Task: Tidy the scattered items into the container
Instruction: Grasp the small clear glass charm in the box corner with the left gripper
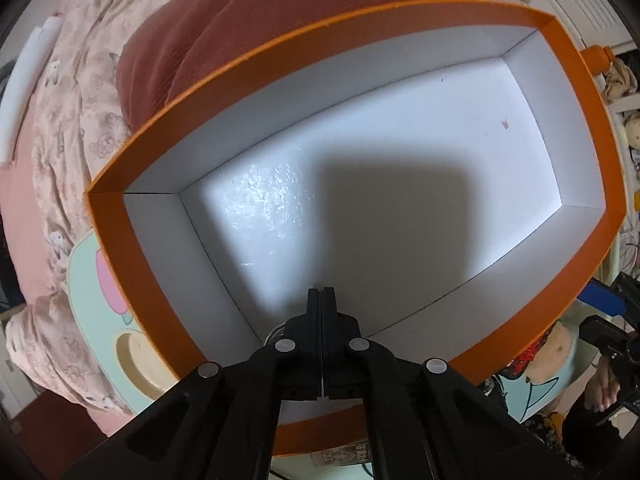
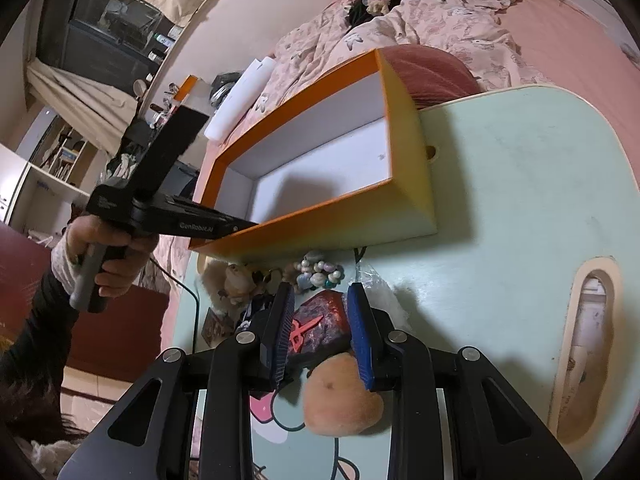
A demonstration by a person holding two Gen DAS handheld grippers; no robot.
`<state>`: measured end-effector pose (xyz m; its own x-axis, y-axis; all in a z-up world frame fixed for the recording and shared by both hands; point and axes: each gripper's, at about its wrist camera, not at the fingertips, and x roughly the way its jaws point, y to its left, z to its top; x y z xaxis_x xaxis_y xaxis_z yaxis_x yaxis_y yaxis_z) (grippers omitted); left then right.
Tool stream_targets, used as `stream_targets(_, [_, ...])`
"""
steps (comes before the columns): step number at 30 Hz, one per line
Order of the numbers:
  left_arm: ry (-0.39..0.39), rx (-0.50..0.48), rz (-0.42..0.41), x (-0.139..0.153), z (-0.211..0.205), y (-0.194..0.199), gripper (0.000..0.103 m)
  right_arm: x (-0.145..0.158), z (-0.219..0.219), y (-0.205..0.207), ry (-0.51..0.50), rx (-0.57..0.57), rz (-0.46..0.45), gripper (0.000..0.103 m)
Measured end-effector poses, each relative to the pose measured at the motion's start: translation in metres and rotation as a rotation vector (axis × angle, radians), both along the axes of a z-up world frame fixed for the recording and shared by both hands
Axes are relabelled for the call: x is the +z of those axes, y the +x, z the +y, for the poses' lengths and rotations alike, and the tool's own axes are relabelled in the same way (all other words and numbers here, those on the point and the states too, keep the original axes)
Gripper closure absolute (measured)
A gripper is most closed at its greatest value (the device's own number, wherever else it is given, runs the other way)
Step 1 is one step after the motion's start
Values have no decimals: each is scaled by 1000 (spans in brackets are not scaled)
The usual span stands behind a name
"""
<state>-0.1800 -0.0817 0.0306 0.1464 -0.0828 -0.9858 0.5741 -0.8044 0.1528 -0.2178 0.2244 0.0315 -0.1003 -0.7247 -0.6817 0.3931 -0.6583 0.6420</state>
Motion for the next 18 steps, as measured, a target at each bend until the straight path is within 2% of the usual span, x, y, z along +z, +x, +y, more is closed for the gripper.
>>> stream_targets(3, [-9,-9,55,20,0,2,103,1,2,-1,0,-8,3,74])
stream_targets(5, [-19,-21,39,33,0,4,97,2,3,-2,1,-13,5,74])
stream_targets(7, [-16,-11,11,41,-1,8,66,2,3,-3,2,-15,3,74])
stream_targets(8, [-13,-12,6,44,-1,9,61,2,3,-4,0,-16,1,74])
stream_targets(14, [-37,-25,-99,36,10,-7,62,1,2,-3,-17,-13,-6,74])
stream_targets(16, [-29,-26,-133,28,11,-11,76,0,3,-3,-19,-15,-9,74])
stream_targets(18, [-25,-39,-187,17,11,-14,80,-1,4,-3,-22,-19,-11,74])
